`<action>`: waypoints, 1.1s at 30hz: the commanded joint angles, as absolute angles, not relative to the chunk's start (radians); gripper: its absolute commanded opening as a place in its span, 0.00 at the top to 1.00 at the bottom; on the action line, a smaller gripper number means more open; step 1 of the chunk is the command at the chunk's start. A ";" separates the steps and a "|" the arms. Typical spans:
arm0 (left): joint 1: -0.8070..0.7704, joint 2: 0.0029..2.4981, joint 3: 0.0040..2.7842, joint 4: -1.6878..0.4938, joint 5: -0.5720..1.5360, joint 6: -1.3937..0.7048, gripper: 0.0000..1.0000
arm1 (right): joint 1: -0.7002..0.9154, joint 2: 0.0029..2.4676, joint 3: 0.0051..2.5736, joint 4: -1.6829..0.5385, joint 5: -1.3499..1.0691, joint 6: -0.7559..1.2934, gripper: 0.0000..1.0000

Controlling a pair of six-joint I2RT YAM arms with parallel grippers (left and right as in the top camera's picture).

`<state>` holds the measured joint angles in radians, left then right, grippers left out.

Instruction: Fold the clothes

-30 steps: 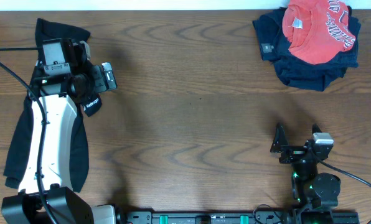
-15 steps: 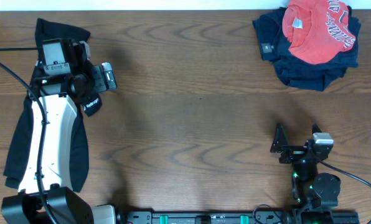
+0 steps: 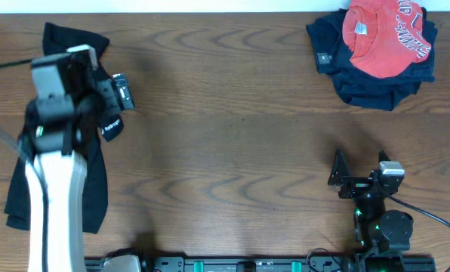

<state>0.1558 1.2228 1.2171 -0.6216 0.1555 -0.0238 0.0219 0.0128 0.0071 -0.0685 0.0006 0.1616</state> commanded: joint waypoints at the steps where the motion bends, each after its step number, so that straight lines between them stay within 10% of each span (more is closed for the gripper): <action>1: 0.155 1.111 1.116 -0.558 0.146 -0.004 0.02 | 0.031 0.007 0.006 -0.073 0.011 0.176 0.01; 18: 0.076 0.513 0.279 0.101 0.147 -0.004 0.02 | 0.031 0.007 0.006 -0.073 0.011 0.176 0.01; 33: 0.053 0.159 0.025 0.160 0.147 -0.004 0.02 | 0.031 0.007 0.006 -0.073 0.011 0.175 0.01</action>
